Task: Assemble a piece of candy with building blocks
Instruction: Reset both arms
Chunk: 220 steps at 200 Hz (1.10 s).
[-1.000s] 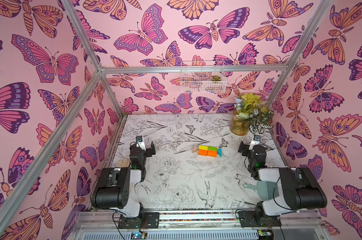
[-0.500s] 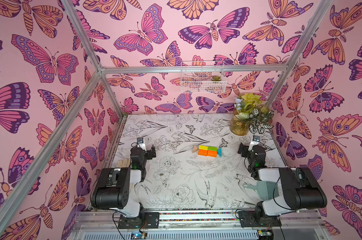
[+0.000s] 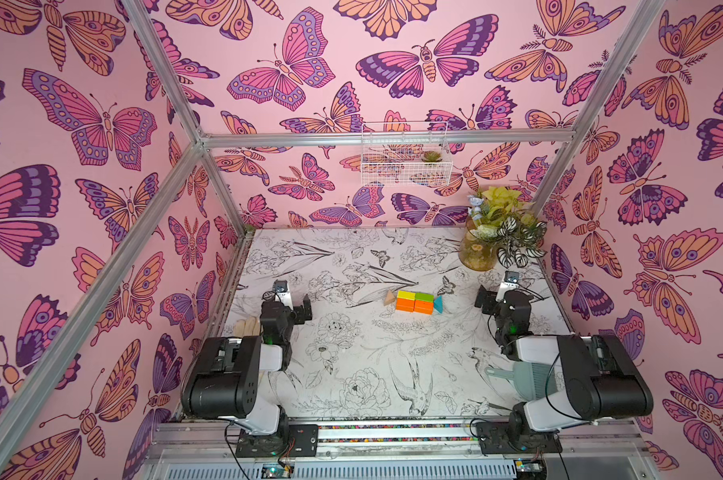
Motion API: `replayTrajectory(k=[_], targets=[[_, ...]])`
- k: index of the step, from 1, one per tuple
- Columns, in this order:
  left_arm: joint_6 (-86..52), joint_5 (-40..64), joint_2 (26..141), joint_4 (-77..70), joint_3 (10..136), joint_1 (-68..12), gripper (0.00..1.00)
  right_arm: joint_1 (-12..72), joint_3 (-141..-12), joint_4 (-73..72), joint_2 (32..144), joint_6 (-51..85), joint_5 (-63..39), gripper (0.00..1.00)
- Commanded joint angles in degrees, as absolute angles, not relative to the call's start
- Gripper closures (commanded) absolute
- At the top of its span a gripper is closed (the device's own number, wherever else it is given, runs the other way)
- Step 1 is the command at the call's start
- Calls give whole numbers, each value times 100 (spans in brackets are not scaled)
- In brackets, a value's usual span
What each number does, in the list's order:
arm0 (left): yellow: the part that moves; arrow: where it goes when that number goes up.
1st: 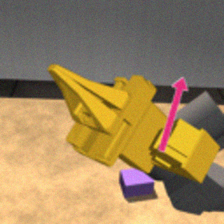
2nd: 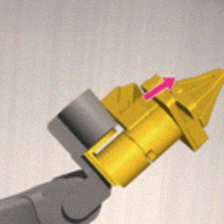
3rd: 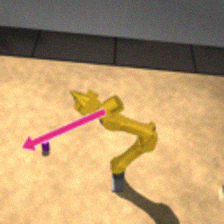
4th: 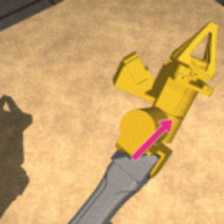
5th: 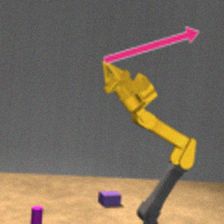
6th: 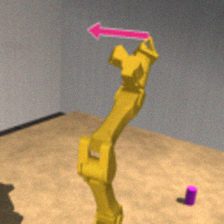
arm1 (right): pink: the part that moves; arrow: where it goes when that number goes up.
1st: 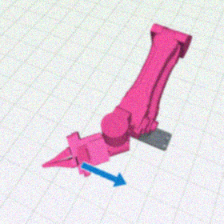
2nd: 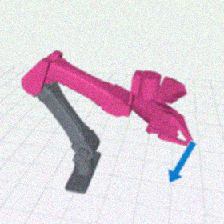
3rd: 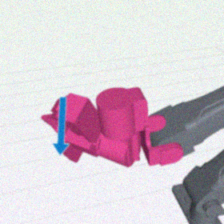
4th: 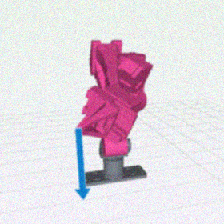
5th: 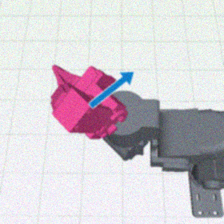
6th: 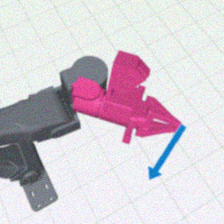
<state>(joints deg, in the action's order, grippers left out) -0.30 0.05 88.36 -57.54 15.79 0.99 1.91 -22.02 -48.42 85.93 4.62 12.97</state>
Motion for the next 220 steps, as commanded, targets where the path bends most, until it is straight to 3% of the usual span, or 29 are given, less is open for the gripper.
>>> replayTrajectory(k=[1, 44, 116, 145, 220], targets=[[-8, -14, 8776, -6659, 1177, 99, 0, 202, -1997, -5117, 8571, 444, 1299, 1], [-2, 4, 8806, -6910, 1047, 97, 0, 201, -1099, -6864, 8576, 563, 1591, 1], [-74, -214, 8875, -6731, 1220, 97, 0, 200, -2231, -4722, 8598, 535, 1514, 1], [-102, -264, 8819, -4990, 2186, 97, 0, 195, -2162, -4853, 8593, 536, 1518, 1], [-101, -238, 8832, -5110, 2127, 106, 0, 200, -2171, -4861, 8604, 536, 1516, 1]])
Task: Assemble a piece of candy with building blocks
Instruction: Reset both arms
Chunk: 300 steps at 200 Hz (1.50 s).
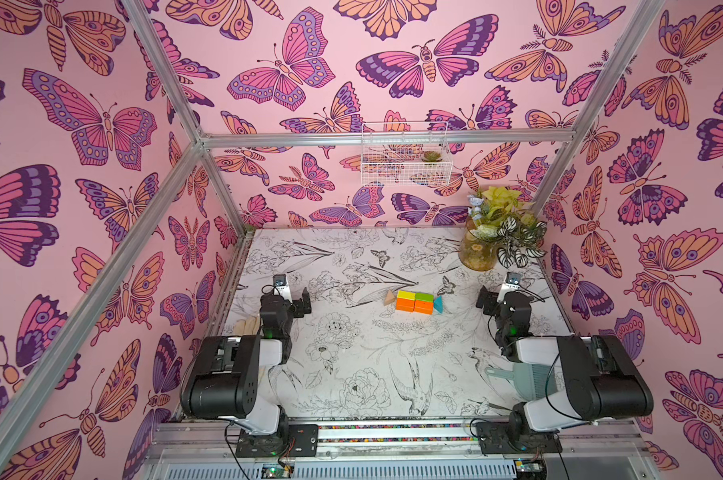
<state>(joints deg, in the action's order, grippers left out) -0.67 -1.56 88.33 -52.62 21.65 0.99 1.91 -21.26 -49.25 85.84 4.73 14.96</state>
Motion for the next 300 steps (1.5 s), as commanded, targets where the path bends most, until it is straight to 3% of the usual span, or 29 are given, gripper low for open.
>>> replayTrajectory(k=[1, 180, 208, 225, 266, 300], targets=[[-103, -238, 8833, -5108, 2127, 106, 0, 201, -2171, -4861, 8604, 536, 1518, 1], [-90, -210, 8809, -5136, 2099, 105, 0, 198, -2171, -4868, 8604, 536, 1519, 1], [-32, -89, 8771, -6117, 1444, 97, 0, 202, -2154, -4878, 8591, 534, 1519, 1], [-250, -620, 8799, -6986, 999, 97, 0, 199, -2105, -4975, 8575, 536, 1541, 1], [-321, -665, 8936, -7394, 877, 132, 0, 201, -1217, -6616, 8572, 696, 1858, 1], [-295, -609, 8881, -6902, 1137, 135, 0, 235, -2194, -4813, 8618, 617, 1819, 1]])
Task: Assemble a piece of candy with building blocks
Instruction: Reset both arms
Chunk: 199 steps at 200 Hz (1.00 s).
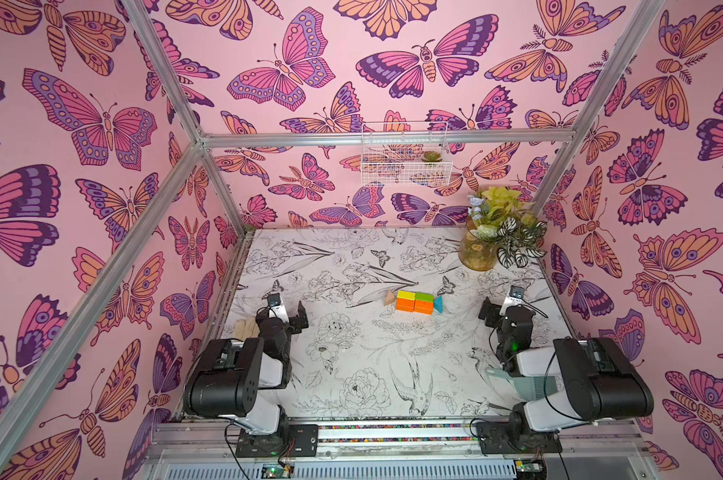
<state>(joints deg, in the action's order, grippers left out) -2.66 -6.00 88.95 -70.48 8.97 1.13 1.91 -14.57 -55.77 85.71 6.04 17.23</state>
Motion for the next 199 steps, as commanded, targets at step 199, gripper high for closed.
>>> replayTrajectory(k=[199], targets=[[-62, -318, 8842, -5134, 2136, 52, 0, 283, -2162, -4872, 8604, 562, 1826, 1]])
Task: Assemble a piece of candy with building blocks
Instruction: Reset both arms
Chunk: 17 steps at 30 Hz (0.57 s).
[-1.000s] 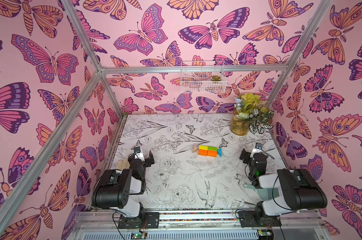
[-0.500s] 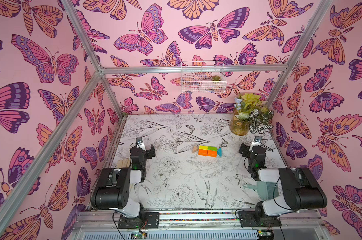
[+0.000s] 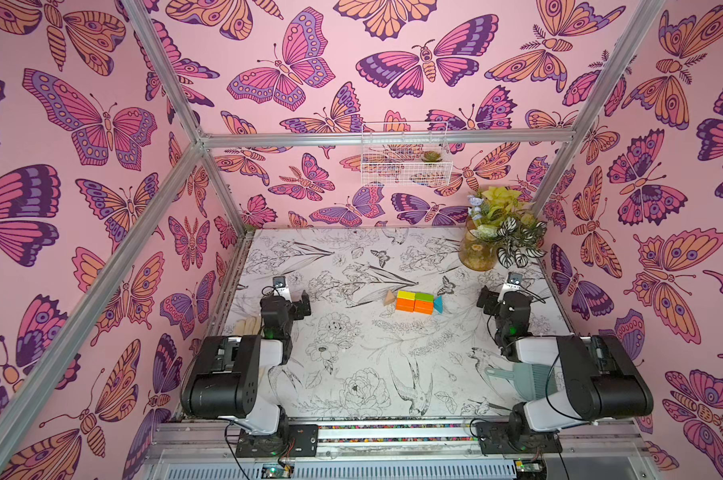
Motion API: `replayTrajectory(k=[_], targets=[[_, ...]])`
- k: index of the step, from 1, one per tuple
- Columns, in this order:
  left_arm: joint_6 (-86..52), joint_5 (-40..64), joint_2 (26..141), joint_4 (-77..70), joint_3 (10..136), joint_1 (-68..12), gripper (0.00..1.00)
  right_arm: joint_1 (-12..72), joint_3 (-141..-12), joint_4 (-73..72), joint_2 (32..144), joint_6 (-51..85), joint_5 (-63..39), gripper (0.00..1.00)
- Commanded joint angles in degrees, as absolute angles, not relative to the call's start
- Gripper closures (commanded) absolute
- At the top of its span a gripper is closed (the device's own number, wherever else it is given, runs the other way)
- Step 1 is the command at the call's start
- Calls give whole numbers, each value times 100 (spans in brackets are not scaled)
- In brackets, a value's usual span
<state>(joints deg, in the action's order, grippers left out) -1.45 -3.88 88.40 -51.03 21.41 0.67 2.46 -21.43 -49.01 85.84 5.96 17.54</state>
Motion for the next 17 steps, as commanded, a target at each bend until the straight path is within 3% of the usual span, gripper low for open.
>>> replayTrajectory(k=[1, 17], targets=[[-62, -317, 8846, -5138, 2131, 52, 0, 278, -2162, -4871, 8604, 562, 1827, 1], [-64, -306, 8842, -5062, 2160, 57, 0, 281, -2162, -4870, 8604, 558, 1828, 1]])
